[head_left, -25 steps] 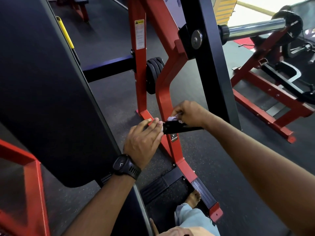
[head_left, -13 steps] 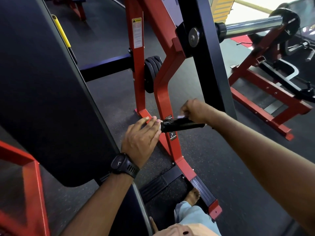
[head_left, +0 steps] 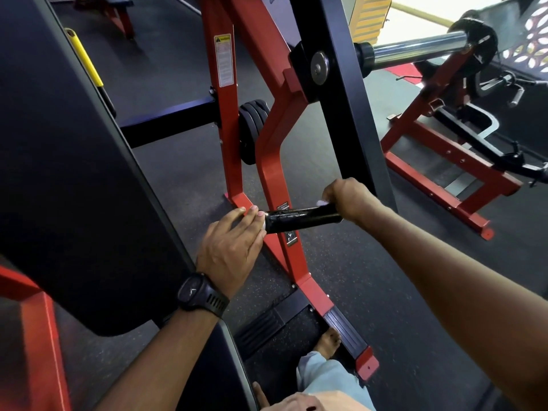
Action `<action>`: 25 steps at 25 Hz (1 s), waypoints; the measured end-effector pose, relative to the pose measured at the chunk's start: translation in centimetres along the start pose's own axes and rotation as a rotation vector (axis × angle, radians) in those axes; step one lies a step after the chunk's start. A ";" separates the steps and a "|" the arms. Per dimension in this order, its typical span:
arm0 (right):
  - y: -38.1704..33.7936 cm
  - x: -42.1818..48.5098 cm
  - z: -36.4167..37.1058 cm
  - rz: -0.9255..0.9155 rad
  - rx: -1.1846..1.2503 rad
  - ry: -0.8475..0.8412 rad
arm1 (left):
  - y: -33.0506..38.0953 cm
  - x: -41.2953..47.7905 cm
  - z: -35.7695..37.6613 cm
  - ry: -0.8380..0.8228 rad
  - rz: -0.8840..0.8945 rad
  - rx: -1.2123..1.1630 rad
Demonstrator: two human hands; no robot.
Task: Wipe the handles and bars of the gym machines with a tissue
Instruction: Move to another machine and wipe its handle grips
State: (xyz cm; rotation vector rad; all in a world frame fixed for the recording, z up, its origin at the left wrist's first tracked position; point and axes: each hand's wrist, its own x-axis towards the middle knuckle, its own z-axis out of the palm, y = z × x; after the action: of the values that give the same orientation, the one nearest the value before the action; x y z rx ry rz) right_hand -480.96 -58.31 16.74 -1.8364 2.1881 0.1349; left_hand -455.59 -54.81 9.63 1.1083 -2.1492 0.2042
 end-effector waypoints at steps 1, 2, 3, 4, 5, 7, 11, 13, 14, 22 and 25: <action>0.1 -0.4 0.6 0.039 0.026 0.082 | -0.1 -0.1 0.0 -0.001 -0.005 0.000; -0.1 -1.0 1.6 0.057 0.082 0.214 | -0.1 -0.1 0.0 -0.001 -0.010 -0.005; -0.5 -2.1 2.8 0.079 0.176 0.370 | -0.1 -0.1 0.0 -0.004 -0.012 -0.016; -0.9 -3.3 4.1 0.134 0.318 0.504 | 0.0 -0.1 0.0 -0.007 -0.013 -0.027; -1.3 -4.2 5.5 0.217 0.485 0.599 | 0.0 -0.1 -0.1 -0.012 -0.016 -0.032; -1.7 -4.6 7.9 0.406 0.814 0.677 | 0.1 -0.1 -0.2 -0.033 -0.028 -0.033; -4.8 -4.6 8.3 0.460 1.262 0.748 | 0.6 0.3 -0.6 -0.089 -0.107 -0.046; -8.0 -6.0 8.3 0.337 1.328 0.734 | 1.0 0.3 -1.1 -0.107 -0.126 -0.038; -9.5 -6.7 8.6 0.266 1.316 0.729 | 1.0 0.4 -1.3 -0.118 -0.131 -0.034; -11.6 -9.3 8.3 -0.110 1.319 0.478 | 1.5 -1.1 -5.9 -0.101 -0.314 -0.038; -12.3 -11.2 8.0 -0.229 1.404 0.346 | 2.9 -3.1 -8.9 -0.051 -0.408 0.049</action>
State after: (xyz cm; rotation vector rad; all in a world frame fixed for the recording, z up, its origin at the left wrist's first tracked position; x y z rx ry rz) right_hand -466.05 -47.92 13.46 -1.1897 1.3908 -1.4331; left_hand -452.00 -47.17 14.66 1.5639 -1.9178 0.0408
